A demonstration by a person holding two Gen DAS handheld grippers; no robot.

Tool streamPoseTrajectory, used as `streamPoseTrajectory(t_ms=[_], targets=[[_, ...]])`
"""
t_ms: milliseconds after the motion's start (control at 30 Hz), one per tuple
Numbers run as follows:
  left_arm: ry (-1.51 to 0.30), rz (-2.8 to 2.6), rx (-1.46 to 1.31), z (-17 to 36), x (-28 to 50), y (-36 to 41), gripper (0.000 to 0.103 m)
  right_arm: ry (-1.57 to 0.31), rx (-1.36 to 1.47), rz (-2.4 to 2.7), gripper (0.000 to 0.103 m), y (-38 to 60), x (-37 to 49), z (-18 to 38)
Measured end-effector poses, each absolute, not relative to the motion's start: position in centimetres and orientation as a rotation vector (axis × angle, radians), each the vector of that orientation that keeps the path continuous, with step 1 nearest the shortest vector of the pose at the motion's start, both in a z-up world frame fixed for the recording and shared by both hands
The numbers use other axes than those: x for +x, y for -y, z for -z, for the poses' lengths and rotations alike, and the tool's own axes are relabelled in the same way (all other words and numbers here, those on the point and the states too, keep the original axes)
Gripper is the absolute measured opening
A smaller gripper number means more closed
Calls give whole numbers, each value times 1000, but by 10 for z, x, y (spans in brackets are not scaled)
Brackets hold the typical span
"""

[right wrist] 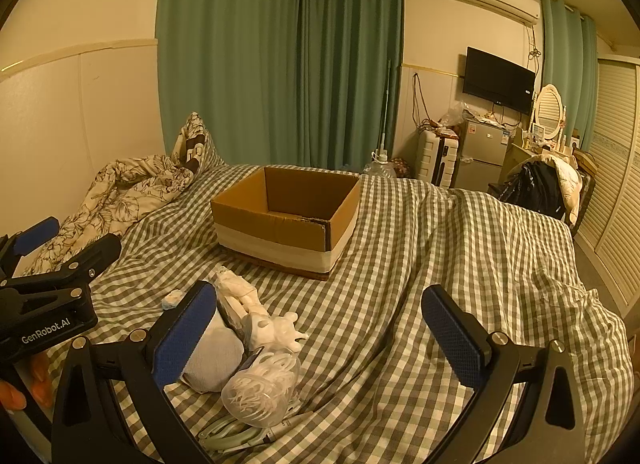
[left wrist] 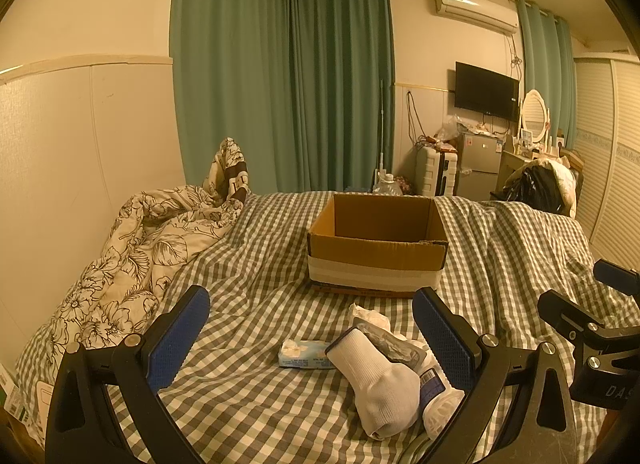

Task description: Organize objects

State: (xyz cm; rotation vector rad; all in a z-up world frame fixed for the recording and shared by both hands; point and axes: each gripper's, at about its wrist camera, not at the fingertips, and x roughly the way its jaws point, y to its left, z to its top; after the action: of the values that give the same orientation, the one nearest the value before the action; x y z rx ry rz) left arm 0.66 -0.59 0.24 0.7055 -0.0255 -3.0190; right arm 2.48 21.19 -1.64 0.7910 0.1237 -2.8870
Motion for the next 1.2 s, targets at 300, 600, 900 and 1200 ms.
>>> streamPoseTrajectory(t_ms=[300,600,900,1200], targets=[[28,3019,708,-2,7,5,103,-127,788,2887,103,-211,26,17],[44,3021,709,-2,8,-1,103,-133,776,2885,103,-211,30,14],[51,3026,729,0,4,-3,103,-136,775,2880,103,-213,31,12],[53,2977,978,50,-23,-12,103,-139,926,2866,103,-223,9,42]])
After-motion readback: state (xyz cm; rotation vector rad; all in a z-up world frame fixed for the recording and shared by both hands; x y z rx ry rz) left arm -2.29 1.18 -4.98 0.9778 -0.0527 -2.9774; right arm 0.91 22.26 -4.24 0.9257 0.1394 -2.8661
